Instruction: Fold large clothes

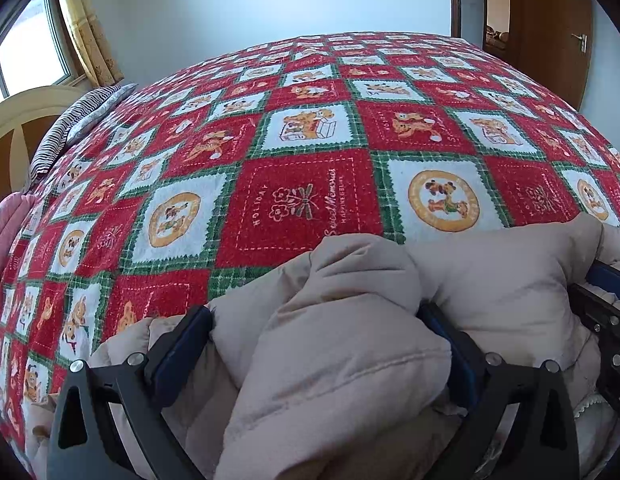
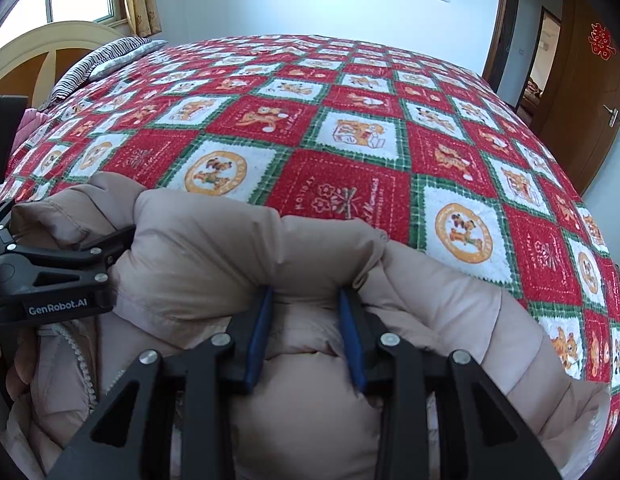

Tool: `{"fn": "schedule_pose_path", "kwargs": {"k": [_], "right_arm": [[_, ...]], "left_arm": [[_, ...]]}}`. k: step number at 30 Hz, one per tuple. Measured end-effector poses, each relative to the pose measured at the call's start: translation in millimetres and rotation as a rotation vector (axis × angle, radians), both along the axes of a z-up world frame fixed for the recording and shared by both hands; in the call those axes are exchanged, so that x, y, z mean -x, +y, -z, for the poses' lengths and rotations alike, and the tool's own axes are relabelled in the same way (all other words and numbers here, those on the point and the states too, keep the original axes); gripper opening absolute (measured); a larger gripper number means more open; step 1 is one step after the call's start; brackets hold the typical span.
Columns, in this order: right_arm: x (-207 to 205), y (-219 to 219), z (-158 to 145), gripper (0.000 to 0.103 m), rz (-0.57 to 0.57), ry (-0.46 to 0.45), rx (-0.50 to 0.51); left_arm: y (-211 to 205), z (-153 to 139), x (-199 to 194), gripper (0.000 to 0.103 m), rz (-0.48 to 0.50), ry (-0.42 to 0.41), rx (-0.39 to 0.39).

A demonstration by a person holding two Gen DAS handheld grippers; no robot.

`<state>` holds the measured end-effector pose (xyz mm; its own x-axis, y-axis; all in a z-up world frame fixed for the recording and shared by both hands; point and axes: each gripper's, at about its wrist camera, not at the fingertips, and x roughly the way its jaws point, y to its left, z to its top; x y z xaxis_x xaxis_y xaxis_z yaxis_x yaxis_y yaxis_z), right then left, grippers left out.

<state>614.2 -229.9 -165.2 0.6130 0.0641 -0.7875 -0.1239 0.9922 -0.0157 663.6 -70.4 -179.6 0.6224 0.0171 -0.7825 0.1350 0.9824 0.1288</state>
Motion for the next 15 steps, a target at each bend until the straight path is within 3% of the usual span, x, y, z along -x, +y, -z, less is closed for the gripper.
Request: {"fn": "schedule_pose_path", "kwargs": {"k": [15], "right_arm": [[-2.5,3.5,1.5,0.037,0.006,0.004,0.027]], "left_arm": [[-4.5,2.0,-0.1,0.103,-0.003,-0.008,-0.042]]}}
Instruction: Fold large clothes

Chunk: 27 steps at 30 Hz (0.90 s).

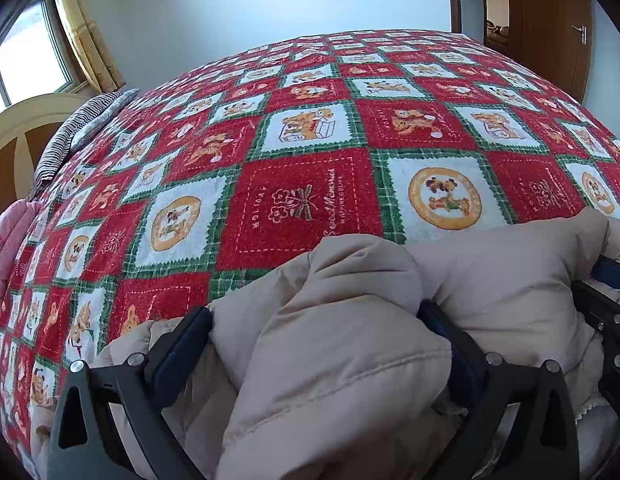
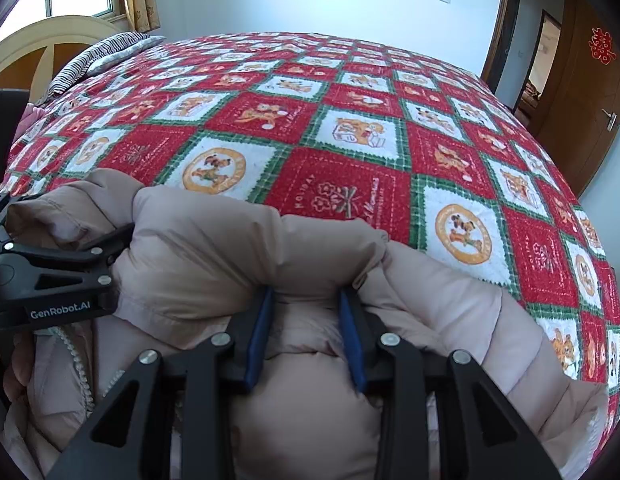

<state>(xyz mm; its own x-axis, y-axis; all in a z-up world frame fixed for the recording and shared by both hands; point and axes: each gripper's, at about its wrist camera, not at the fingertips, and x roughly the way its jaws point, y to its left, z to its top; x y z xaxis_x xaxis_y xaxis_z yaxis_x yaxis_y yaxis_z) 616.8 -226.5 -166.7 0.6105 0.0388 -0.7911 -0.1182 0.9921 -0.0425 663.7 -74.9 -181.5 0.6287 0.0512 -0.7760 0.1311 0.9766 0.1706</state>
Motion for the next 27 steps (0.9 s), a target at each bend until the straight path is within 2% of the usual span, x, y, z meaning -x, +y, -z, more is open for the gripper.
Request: {"fn": "schedule_pose_path", "kwargs": {"k": [4,6,8,10,12,15,17,20,24,27], "right_arm": [[-1,5,-1,0.037,-0.004,0.004,0.034],[-1,6,-7,0.038,-0.030,0.023,0.065],[7,1,-19,0.046,-0.036,0.033,0.056],[30,-5,-40,0.069,-0.020,-0.022,0.052],[60,-15,-59,0.082,0.005,-0.095,0.065],[113,-32,-69,0.087,0.022,-0.096,0.027],[146,-42,-65,0.087,0.020,-0.065,0.001],[204,-54,-53,0.087,0.031,-0.038,0.022],[270,-73,-45,0.087,0.099,-0.020,-0.025],[310,-88,-40,0.087,0.171,-0.019,-0.064]], "left_arm": [[-10,-3,-1,0.103,0.009,-0.009,-0.063],[-11,-17,1,0.102,0.016,-0.018,-0.098],[-4,-41,15,0.102,0.023,-0.065,-0.097],[11,-67,37,0.102,0.031,-0.113,-0.079],[32,-88,66,0.102,0.037,-0.141,-0.053],[69,-101,115,0.102,0.035,-0.146,-0.006],[95,-98,155,0.102,0.037,-0.143,0.014],[125,-84,214,0.102,0.032,-0.129,0.021],[152,-60,282,0.102,0.002,-0.127,-0.021],[177,-45,325,0.102,-0.034,-0.109,-0.015]]}}
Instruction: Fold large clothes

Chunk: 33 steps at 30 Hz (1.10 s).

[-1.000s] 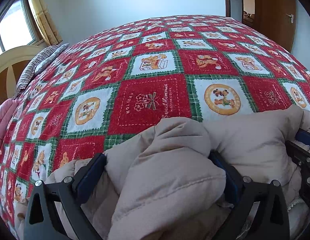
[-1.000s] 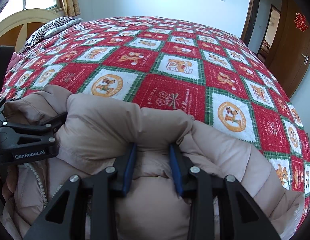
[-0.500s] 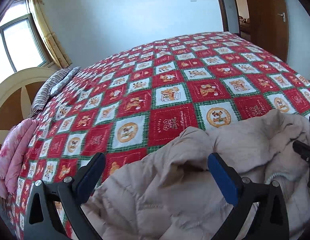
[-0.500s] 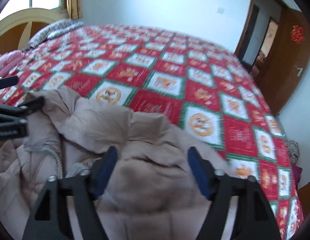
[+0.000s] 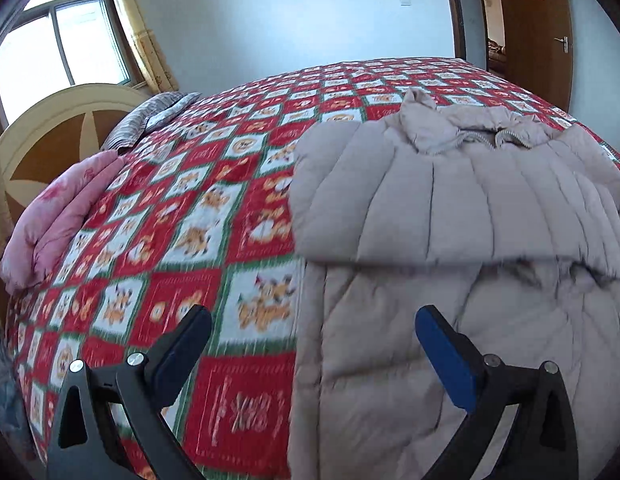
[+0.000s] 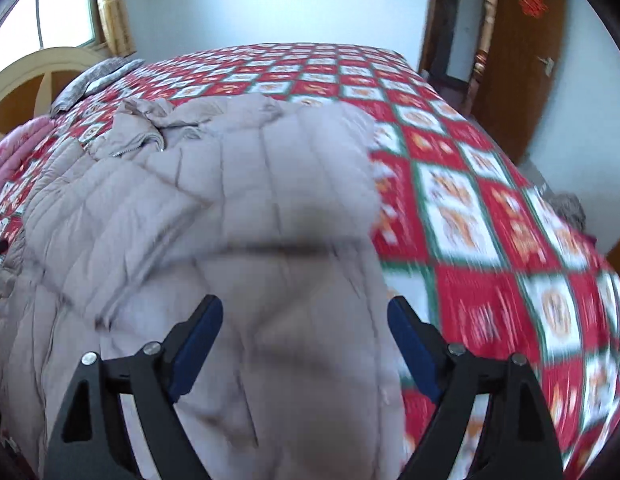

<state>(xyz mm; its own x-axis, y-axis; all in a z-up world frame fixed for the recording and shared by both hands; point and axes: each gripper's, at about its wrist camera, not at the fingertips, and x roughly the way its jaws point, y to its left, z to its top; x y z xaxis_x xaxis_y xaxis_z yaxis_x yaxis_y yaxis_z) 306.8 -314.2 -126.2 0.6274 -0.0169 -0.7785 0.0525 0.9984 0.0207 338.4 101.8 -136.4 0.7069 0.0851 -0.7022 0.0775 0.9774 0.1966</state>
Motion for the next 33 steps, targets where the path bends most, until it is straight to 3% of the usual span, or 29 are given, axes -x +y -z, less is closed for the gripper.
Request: {"fn": "schedule_pose_path", "kwargs": {"k": [6,12,17,23,27,30,31,33], "right_arm": [[74,-9,13,0.087,0.061,0.017,-0.039],[137,-7,27,0.087,0.084,0.027,-0.113],[181,-1,41,0.085,0.095,0.012,-0.116],[200,12,45,0.081,0.060,-0.007,-0.086],[197,5,56,0.073,0.083,0.023,-0.226],[193,1,62,0.066,0.091,0.030,-0.269],[193,1,61,0.057,0.087,0.029,-0.275],[195,8,59,0.040,0.053,0.023,-0.266]], "left_arm": [[31,19,73,0.102,-0.046,0.007,0.029],[27,39,125,0.102,0.001,0.045,0.054],[17,56,153,0.102,0.034,0.054,0.060],[22,67,164,0.102,0.016,0.104,0.168],[26,69,167,0.102,0.019,0.130,0.214],[28,69,169,0.102,0.027,0.139,0.242],[27,69,170,0.102,0.037,0.138,0.239],[24,68,174,0.091,0.065,0.128,0.243]]}}
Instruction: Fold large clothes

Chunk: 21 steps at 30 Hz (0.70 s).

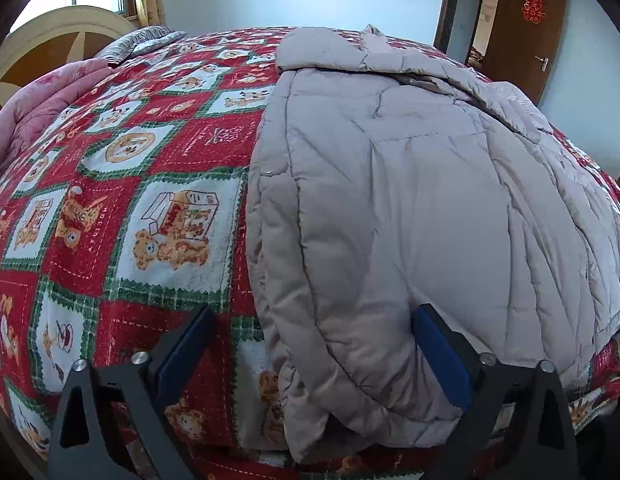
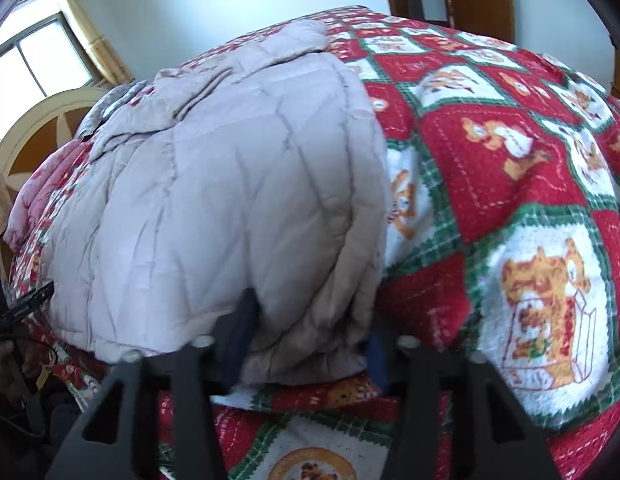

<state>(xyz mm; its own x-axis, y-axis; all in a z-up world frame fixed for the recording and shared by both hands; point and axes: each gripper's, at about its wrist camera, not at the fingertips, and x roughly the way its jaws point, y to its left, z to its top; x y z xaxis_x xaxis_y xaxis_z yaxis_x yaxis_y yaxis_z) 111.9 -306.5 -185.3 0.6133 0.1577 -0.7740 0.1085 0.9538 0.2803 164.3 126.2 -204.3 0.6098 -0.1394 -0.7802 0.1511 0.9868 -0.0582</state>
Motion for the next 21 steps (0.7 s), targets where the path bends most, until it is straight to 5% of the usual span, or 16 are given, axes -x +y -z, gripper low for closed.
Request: {"fn": "schedule_pose_path", "kwargs": {"k": [2,4,8,12,21], "right_arm": [[3,7,-5,0.027,-0.021,-0.018,0.028],[5,12,-8,0.019,-0.032,-0.030,0.037],[8,10,-12,0.014,-0.029,-0.059,0.009],[16,11,-32,0.011,-0.037,-0.138,-0.009],[45,2,-109,0.010,-0.035,-0.345,-0.093]], "left_arm": [[-6,-2,4,0.064,0.049,-0.012,-0.002],[-12,-5,9,0.054,0.073,-0.030,-0.023],[-19,-12,17,0.018,0.110,-0.074,-0.052],[-16,-37,25,0.011,0.123,-0.142,-0.054],[12,-143,59,0.009,0.127,-0.352,0.048]]}}
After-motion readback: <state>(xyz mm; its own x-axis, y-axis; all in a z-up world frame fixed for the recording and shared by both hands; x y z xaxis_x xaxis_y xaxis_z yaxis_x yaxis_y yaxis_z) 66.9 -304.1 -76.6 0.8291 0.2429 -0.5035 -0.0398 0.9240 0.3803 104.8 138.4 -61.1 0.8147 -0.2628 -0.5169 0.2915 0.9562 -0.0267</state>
